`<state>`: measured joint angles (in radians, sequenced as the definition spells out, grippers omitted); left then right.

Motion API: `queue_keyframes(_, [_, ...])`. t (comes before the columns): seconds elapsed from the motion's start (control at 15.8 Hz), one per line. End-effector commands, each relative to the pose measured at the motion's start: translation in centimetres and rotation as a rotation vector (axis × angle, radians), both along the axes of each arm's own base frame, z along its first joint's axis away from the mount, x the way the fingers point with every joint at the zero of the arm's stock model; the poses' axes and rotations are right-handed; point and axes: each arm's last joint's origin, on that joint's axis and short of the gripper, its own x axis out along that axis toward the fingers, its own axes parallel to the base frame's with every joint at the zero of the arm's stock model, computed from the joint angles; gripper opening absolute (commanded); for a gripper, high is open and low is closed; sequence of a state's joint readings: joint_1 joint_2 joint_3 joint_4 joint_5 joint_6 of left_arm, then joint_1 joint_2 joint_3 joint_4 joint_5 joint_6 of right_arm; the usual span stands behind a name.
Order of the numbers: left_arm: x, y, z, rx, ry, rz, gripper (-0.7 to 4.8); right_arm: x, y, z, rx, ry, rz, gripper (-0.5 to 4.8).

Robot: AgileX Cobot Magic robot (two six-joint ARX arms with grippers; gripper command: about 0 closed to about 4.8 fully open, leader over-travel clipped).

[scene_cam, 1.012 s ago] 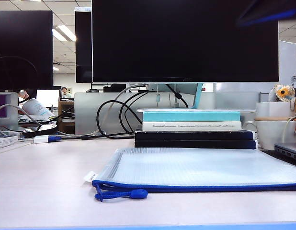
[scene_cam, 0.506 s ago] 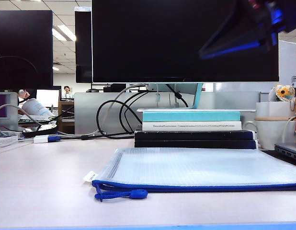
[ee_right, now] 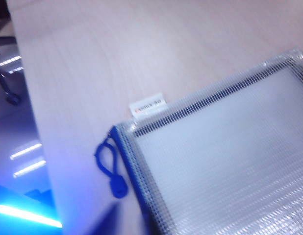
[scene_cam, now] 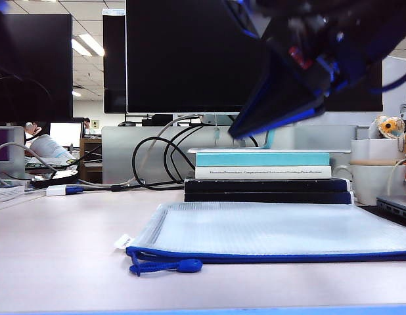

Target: Pick up the transparent plastic file bag with a blue zipper and close its zipper.

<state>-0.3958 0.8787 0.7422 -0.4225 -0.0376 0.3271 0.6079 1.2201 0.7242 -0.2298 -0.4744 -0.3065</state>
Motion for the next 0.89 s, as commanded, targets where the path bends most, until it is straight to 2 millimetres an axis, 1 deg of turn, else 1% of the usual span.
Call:
queue_keyframes(0.06, [1.0,-0.5,-0.1,0.015,-0.029,-0.077,-0.05,0.0,1.0,-1.1,-0.041,0.016,0.050,1.36])
queue_keyframes(0.13, [1.6,-0.4,0.1,0.114,-0.136,-0.339,-0.03,-1.9,4.9,-3.8,-0.150,0.042,0.248,1.36])
queue_keyframes(0.19, [1.6,-0.5,0.1,0.105,-0.139,-0.352,0.06,-2.1,5.5,-3.9,-0.182,0.019,0.251,1.36])
queue_keyframes(0.32, [1.6,-0.6,0.1,0.088,-0.135,-0.375,0.60,-1.9,7.1,-4.1,-0.241,-0.017,0.264,1.36])
queue_keyframes(0.38, [1.5,-0.6,0.1,0.088,-0.136,-0.375,0.66,-1.7,7.5,-4.2,-0.243,-0.018,0.270,1.36])
queue_keyframes(0.44, [1.5,-0.6,0.1,0.086,-0.132,-0.380,0.68,-1.0,8.4,-3.9,-0.240,-0.032,0.275,1.36])
queue_keyframes(0.63, [1.5,-0.6,0.0,0.086,-0.117,-0.382,0.68,-0.3,9.2,-4.0,-0.258,-0.076,0.322,1.36])
queue_keyframes(0.89, [1.4,-0.5,-0.2,0.086,-0.105,-0.387,0.69,0.2,9.7,-5.6,-0.301,-0.068,0.359,1.36])
